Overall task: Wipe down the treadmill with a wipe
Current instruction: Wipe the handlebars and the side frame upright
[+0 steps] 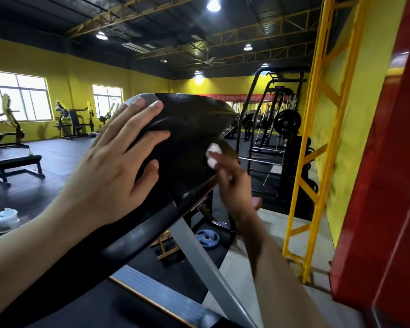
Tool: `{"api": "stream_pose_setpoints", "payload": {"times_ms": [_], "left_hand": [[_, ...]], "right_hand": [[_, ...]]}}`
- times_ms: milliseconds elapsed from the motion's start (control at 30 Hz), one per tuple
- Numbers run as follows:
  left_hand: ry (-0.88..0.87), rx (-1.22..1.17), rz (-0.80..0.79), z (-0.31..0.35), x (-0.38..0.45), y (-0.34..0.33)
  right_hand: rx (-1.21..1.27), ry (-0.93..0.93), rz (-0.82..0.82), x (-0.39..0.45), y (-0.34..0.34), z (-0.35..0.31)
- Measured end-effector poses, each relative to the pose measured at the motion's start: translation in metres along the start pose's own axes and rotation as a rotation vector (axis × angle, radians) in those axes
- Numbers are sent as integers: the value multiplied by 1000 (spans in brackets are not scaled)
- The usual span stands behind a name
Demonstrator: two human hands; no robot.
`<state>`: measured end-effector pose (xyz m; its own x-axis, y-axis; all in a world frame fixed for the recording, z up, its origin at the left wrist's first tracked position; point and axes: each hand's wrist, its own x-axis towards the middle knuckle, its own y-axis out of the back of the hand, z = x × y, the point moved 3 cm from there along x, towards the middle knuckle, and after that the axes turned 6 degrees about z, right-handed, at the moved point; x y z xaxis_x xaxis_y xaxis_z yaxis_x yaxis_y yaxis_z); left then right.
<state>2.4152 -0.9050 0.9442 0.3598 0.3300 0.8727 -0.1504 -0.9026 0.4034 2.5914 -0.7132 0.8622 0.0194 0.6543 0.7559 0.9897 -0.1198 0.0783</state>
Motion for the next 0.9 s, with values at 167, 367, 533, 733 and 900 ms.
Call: {"api": "stream_pose_setpoints", "payload": {"times_ms": [167, 367, 533, 733, 900], "left_hand": [[0, -3, 3, 0, -1, 0], [-1, 3, 14, -2, 0, 0], [-20, 30, 13, -3, -3, 0], [-68, 135, -26, 12, -10, -3], [-183, 143, -33, 19, -13, -7]], "right_hand": [[-86, -417, 62, 83, -5, 81], [7, -243, 183, 18, -16, 24], [159, 102, 139, -89, -29, -59], [121, 165, 263, -111, -32, -55], [187, -100, 405, -129, -54, -43]]}}
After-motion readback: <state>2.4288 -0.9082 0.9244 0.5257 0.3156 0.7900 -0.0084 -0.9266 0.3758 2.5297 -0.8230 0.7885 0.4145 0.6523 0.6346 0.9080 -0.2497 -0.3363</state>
